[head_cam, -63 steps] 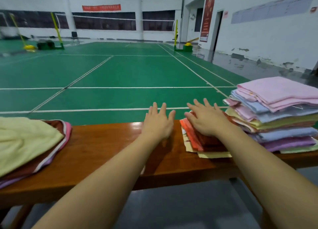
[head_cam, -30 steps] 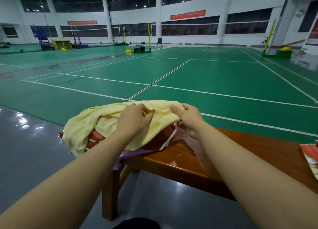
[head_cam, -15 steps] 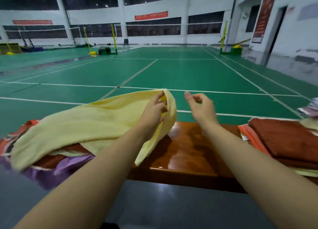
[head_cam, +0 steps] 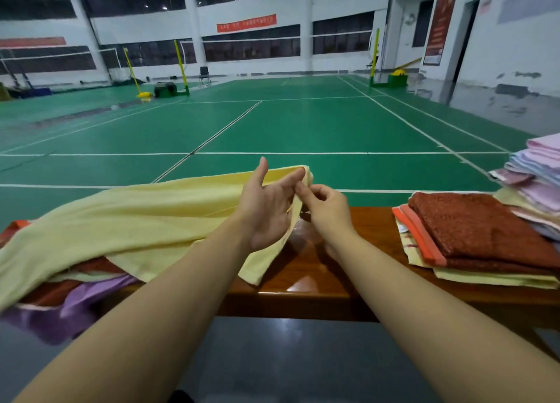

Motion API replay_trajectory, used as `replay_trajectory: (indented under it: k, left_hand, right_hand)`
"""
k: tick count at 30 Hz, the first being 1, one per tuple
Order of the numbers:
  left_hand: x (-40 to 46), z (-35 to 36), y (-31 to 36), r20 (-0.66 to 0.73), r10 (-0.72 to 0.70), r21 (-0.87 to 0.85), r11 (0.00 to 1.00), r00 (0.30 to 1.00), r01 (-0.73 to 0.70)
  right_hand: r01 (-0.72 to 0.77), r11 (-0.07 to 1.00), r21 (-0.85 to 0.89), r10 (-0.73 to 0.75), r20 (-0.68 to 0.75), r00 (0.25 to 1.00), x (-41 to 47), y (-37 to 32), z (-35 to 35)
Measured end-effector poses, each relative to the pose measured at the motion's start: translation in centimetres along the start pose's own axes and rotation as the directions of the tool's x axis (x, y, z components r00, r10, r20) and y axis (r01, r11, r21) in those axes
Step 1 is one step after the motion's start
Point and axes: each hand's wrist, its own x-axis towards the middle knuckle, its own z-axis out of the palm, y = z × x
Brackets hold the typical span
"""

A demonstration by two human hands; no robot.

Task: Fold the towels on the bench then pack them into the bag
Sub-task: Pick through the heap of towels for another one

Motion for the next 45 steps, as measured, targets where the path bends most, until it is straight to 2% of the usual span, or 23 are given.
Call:
replay_trajectory:
  k: [3, 5, 7, 9, 10, 13, 14, 16, 19, 21, 24, 26, 28, 30, 31, 32, 34, 35, 37, 39, 41, 43, 45]
  left_hand:
    - [1.1, 0.5, -0.2, -0.073, 0.035, 0.063, 0.998, 0.997, -0.03]
    - [1.8, 0.7, -0.3, -0.195, 0.117, 0.257, 0.964, 0.974, -0.064]
    - [1.7, 0.5, -0.3, -0.221, 0.275, 0.589, 0.802, 0.936, -0.097]
    - [1.8, -0.9, -0.1, -0.136, 0.451, 0.857, 0.5, 0.882, -0.124]
    - [1.8, -1.7, 0.2, -0.101, 0.509, 0.918, 0.379, 0.855, -0.117]
    - [2.0, -4.0, 1.6, -0.068, 0.601, 0.98, 0.192, 0.797, -0.062]
    - [2.0, -4.9, 2.1, -0.072, 0.585, 0.991, 0.131, 0.807, -0.006]
    - [1.9, -6.7, 2.8, -0.125, 0.462, 0.992, 0.044, 0.878, 0.119]
    - [1.2, -9.0, 2.9, -0.237, 0.258, 0.961, -0.077, 0.936, 0.265]
    - [0.8, -9.9, 3.1, -0.279, 0.282, 0.943, -0.099, 0.918, 0.317]
    - [0.2, -11.3, 3.7, -0.336, 0.339, 0.922, -0.07, 0.879, 0.38]
    - [-0.2, -11.8, 4.1, -0.337, 0.329, 0.927, -0.045, 0.882, 0.371]
    - [-0.5, -11.5, 4.2, -0.308, 0.35, 0.951, 0.092, 0.885, 0.295]
    - [-0.7, -10.1, 4.0, -0.353, 0.317, 0.903, 0.361, 0.88, 0.233]
    - [-0.8, -9.2, 4.0, -0.4, 0.22, 0.848, 0.457, 0.89, 0.268]
    - [-0.9, -8.3, 4.1, -0.438, 0.082, 0.812, 0.464, 0.895, 0.355]
    - [-1.3, -6.9, 4.6, -0.531, -0.147, 0.805, 0.22, 0.835, 0.551]
    - [-1.4, -6.5, 5.1, -0.57, -0.182, 0.802, 0.087, 0.801, 0.59]
    - [-0.7, -6.6, 6.3, -0.569, -0.023, 0.82, -0.085, 0.822, 0.565]
    - [0.9, -7.3, 6.9, -0.541, 0.124, 0.836, -0.031, 0.832, 0.549]
    - [2.1, -7.8, 6.4, -0.502, 0.18, 0.861, 0.016, 0.846, 0.508]
    - [3.3, -8.8, 5.2, -0.353, 0.274, 0.921, -0.07, 0.895, 0.384]
    - [4.3, -10.3, 3.9, -0.251, 0.332, 0.939, -0.143, 0.909, 0.312]
  right_hand:
    - [-0.11, 0.963, 0.245, 0.111, 0.008, 0.994, 0.6, -1.0, -2.0]
    - [-0.164, 0.937, 0.31, 0.168, 0.015, 0.986, 1.2, -1.6, -3.5]
    - [-0.159, 0.952, 0.26, 0.174, -0.033, 0.984, 1.6, -1.9, -4.9]
    - [-0.127, 0.974, 0.189, 0.145, -0.089, 0.985, 2.0, -2.4, -6.3]
    - [-0.107, 0.984, 0.144, 0.12, -0.09, 0.989, 2.1, -2.7, -7.1]
    - [0.001, 0.978, -0.209, -0.013, -0.057, 0.998, 2.2, -3.8, -10.0]
    - [0.051, 0.929, -0.367, -0.07, -0.04, 0.997, 2.4, -4.0, -10.8]
    - [0.129, 0.775, -0.619, -0.17, -0.008, 0.985, 2.7, -4.3, -11.8]
    - [0.116, 0.528, -0.842, -0.238, -0.015, 0.971, 3.2, -4.4, -12.8]
    - [0.076, 0.423, -0.903, -0.274, -0.048, 0.961, 3.6, -4.7, -13.6]
    - [0.012, 0.401, -0.916, -0.335, -0.134, 0.933, 4.3, -5.6, -15.7]
    - [-0.054, 0.397, -0.916, -0.364, -0.212, 0.907, 4.6, -6.3, -17.6]
    - [-0.13, 0.41, -0.903, -0.348, -0.286, 0.893, 4.9, -6.8, -19.3]
    - [-0.157, 0.386, -0.909, -0.297, -0.284, 0.912, 5.1, -7.0, -20.4]
    - [-0.155, 0.354, -0.923, -0.26, -0.256, 0.931, 5.3, -6.8, -20.7]
    - [-0.151, 0.32, -0.935, -0.226, -0.23, 0.946, 5.3, -6.6, -20.9]
    - [-0.142, 0.289, -0.947, -0.196, -0.203, 0.959, 5.1, -6.1, -21.1]
    - [-0.135, 0.301, -0.944, -0.193, -0.2, 0.961, 5.0, -5.8, -21.2]
    - [-0.126, 0.352, -0.927, -0.202, -0.206, 0.957, 4.9, -5.4, -21.3]
    - [-0.122, 0.386, -0.914, -0.218, -0.219, 0.951, 4.7, -5.1, -21.2]
    - [-0.107, 0.404, -0.909, -0.226, -0.212, 0.951, 4.6, -4.8, -20.7]
    - [-0.091, 0.42, -0.903, -0.225, -0.201, 0.953, 4.6, -4.6, -20.1]
    - [-0.082, 0.41, -0.909, -0.228, -0.189, 0.955, 4.4, -4.5, -19.6]
